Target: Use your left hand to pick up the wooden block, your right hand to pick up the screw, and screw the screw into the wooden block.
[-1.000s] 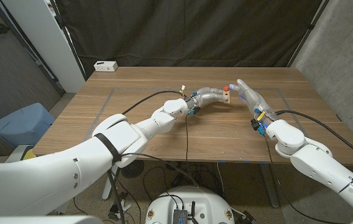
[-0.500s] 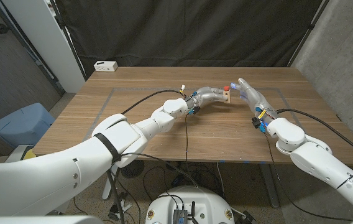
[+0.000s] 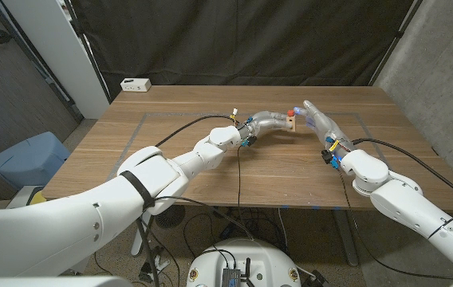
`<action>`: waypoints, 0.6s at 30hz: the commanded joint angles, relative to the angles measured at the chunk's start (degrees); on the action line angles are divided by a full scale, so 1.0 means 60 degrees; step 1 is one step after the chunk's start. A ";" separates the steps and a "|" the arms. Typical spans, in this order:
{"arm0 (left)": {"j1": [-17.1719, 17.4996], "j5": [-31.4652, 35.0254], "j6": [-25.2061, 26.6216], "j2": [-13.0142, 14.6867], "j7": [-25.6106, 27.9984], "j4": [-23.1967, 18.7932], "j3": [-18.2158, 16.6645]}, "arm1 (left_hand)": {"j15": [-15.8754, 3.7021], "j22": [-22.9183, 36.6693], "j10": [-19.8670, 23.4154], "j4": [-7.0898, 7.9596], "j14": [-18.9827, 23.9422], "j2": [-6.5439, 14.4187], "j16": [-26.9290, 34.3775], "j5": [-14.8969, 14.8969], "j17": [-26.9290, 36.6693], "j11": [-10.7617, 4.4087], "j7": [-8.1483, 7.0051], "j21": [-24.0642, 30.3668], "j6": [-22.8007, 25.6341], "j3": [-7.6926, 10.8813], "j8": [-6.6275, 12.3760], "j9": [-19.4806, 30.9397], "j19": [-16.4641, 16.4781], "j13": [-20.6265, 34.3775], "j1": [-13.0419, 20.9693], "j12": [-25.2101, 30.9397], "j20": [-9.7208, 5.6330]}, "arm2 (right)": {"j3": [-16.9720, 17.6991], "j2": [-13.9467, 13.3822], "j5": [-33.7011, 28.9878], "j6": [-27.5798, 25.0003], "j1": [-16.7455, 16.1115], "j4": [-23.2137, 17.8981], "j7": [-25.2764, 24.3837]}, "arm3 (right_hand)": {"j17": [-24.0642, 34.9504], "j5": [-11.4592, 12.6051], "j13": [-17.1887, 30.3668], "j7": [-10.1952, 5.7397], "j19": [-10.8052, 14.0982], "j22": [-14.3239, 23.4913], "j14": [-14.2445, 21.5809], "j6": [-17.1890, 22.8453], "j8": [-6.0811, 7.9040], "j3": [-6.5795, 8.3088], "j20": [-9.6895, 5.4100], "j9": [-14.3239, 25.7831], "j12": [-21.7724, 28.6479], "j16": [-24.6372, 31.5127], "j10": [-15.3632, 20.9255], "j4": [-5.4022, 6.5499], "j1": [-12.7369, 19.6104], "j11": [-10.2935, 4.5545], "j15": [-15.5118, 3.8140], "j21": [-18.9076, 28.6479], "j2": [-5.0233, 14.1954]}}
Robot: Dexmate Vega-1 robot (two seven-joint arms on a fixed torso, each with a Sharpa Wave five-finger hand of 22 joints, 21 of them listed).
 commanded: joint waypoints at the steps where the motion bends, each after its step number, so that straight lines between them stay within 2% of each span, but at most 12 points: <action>1: 0.0083 -0.0009 -0.0043 0.0040 -0.0022 -0.0076 -0.0030 | -0.0242 0.0026 0.0092 0.0399 -0.0004 0.0241 0.0002 0.0050 0.0032 -0.0004 0.0003 0.0019 0.0112 0.0476 0.0044 0.0052 0.0027 0.0026 -0.0138 0.0058 0.0037 | -0.0242 0.0038 -0.0023 0.0008 0.0274 0.0169 0.0216 | 0.0020 0.0055 -0.0001 0.0028 -0.0064 0.0039 -0.1762 -0.0046 -0.0026 0.0001 0.0037 0.0004 -0.0031 0.0022 -0.0895 0.0088 -0.0092 -0.0018 -0.0042 -0.0002 -0.0018; 18: 0.0075 -0.0006 -0.0041 0.0037 -0.0032 -0.0065 -0.0036 | -0.0242 0.0026 0.0080 0.0404 -0.0006 0.0250 -0.0001 0.0053 0.0029 0.0013 0.0012 0.0023 0.0104 0.0489 0.0043 0.0053 0.0034 0.0028 -0.0147 0.0055 0.0041 | -0.0334 0.0026 -0.0010 -0.0033 0.0289 0.0123 0.0202 | 0.0036 0.0074 -0.0002 0.0033 -0.0075 0.0040 -0.1759 -0.0016 0.0006 -0.0047 0.0027 0.0003 -0.0017 0.0044 -0.0903 0.0163 -0.0218 -0.0019 -0.0059 0.0007 -0.0032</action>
